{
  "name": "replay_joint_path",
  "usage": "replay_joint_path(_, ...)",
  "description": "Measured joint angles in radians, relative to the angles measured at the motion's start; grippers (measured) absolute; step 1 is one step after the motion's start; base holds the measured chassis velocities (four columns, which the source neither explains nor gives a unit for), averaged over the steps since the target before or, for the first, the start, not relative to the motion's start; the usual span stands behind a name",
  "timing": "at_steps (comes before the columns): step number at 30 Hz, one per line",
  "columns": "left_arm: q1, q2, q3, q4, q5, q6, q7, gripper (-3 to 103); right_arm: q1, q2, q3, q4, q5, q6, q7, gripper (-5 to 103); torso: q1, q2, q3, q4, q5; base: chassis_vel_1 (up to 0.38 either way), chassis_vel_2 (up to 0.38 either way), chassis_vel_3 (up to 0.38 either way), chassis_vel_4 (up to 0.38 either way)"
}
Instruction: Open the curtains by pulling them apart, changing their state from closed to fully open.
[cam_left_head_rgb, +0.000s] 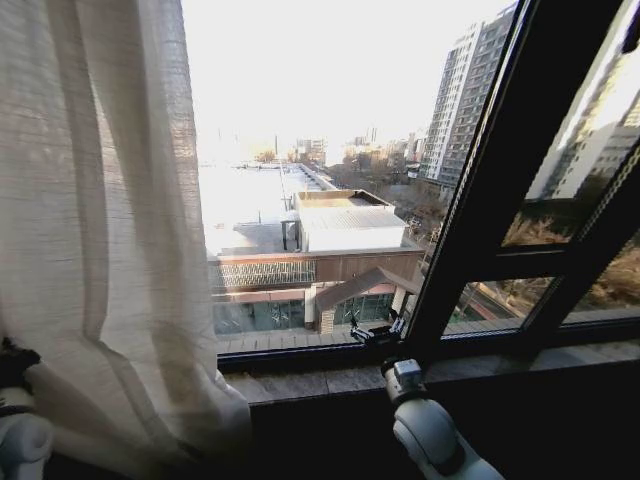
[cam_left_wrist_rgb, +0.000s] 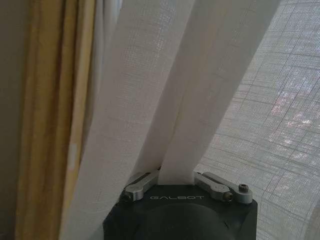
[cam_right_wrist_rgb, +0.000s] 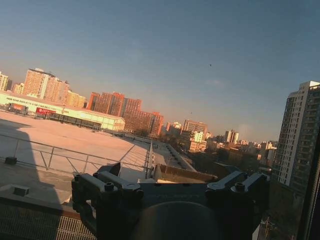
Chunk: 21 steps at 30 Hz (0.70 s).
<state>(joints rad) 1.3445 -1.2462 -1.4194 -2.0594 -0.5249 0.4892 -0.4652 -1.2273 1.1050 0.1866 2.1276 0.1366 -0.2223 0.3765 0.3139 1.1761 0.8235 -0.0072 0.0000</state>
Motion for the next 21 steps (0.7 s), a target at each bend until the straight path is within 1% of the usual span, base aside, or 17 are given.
replay_joint_path(1,0.011,0.009,-0.042,0.024,-0.005,-0.010,-0.015,0,0.005,0.003,-0.005,-0.003,0.000,0.000,0.000,100,0.000,0.000,0.000,0.0003,-0.0002,0.000,0.000,0.000,0.000)
replay_joint_path(2,0.016,0.014,-0.059,0.036,-0.005,-0.016,-0.025,0,0.007,0.006,-0.008,-0.005,0.000,-0.001,-0.001,100,0.000,0.000,0.000,0.0003,-0.0003,0.000,0.000,0.000,0.000)
replay_joint_path(4,0.020,0.017,-0.069,0.043,-0.005,-0.019,-0.034,0,0.009,0.007,-0.008,-0.006,0.000,-0.001,-0.001,100,0.000,0.000,0.000,0.0002,-0.0003,0.000,0.000,0.000,0.000)
replay_joint_path(6,0.030,0.015,-0.070,0.041,0.005,-0.021,-0.042,0,0.010,0.008,-0.009,-0.007,0.000,-0.001,-0.001,100,0.000,0.000,0.000,-0.0003,-0.0003,0.000,0.000,0.000,0.000)
replay_joint_path(8,0.040,-0.006,-0.039,-0.004,0.030,-0.014,-0.026,0,0.010,0.008,-0.009,-0.007,0.001,-0.001,-0.001,100,0.000,0.000,0.000,-0.0004,0.0000,0.000,0.000,0.000,0.000)
replay_joint_path(9,0.040,-0.006,-0.039,-0.004,0.030,-0.014,-0.026,0,0.010,0.008,-0.009,-0.007,0.001,-0.001,-0.001,100,0.000,0.000,0.000,-0.0004,0.0000,0.000,0.000,0.000,0.000)
replay_joint_path(10,0.044,-0.017,-0.025,-0.026,0.037,-0.010,-0.012,0,0.010,0.008,-0.009,-0.007,0.001,-0.001,-0.001,100,0.000,0.000,0.000,-0.0004,0.0000,0.000,0.000,0.000,0.000)
replay_joint_path(11,0.051,-0.041,0.014,-0.081,0.051,-0.002,0.023,11,0.010,0.008,-0.007,-0.005,0.001,-0.001,-0.001,100,0.000,0.000,0.000,-0.0006,0.0001,0.000,0.000,0.000,0.000)
replay_joint_path(12,0.051,-0.041,0.014,-0.081,0.051,-0.002,0.023,11,0.010,0.008,-0.007,-0.005,0.001,-0.001,-0.001,100,0.000,0.000,0.000,-0.0006,0.0001,0.000,0.000,0.000,0.000)
replay_joint_path(13,0.055,-0.058,0.040,-0.121,0.059,0.008,0.045,11,0.010,0.007,-0.006,-0.003,0.002,-0.001,-0.001,100,0.000,0.000,0.000,-0.0007,0.0004,0.000,0.000,0.000,0.000)
replay_joint_path(14,0.061,-0.072,0.062,-0.159,0.064,0.018,0.073,16,0.010,0.006,-0.004,-0.001,0.002,-0.001,-0.001,100,0.000,0.000,0.000,-0.0008,0.0003,0.000,0.000,0.000,0.000)
replay_joint_path(15,0.077,-0.094,0.086,-0.221,0.074,0.045,0.137,26,0.010,0.005,-0.003,0.002,0.004,-0.001,-0.001,100,0.000,0.000,0.000,-0.0008,0.0004,0.000,0.000,0.000,0.000)
replay_joint_path(16,0.088,-0.103,0.094,-0.247,0.077,0.059,0.175,26,0.010,0.005,-0.002,0.003,0.005,-0.001,-0.001,100,0.000,0.000,0.000,-0.0008,0.0005,0.000,0.000,0.000,0.000)
replay_joint_path(17,0.088,-0.103,0.094,-0.247,0.077,0.059,0.175,26,0.010,0.005,-0.002,0.003,0.005,-0.001,-0.001,100,0.000,0.000,0.000,-0.0008,0.0005,0.000,0.000,0.000,0.000)
replay_joint_path(19,0.126,-0.126,0.107,-0.309,0.086,0.086,0.255,38,0.011,0.006,0.000,0.008,0.022,-0.001,0.000,100,0.000,0.000,0.000,-0.0006,0.0005,0.000,0.000,0.000,0.000)
replay_joint_path(20,0.136,-0.130,0.107,-0.319,0.087,0.088,0.272,43,0.011,0.006,0.000,0.009,0.026,-0.001,0.001,100,0.000,0.000,0.000,-0.0005,0.0005,0.000,0.000,0.000,0.000)
replay_joint_path(21,0.146,-0.133,0.107,-0.328,0.088,0.089,0.286,43,0.011,0.007,0.001,0.010,0.029,-0.001,0.001,100,0.000,0.000,0.000,-0.0005,0.0005,0.000,0.000,0.000,0.000)
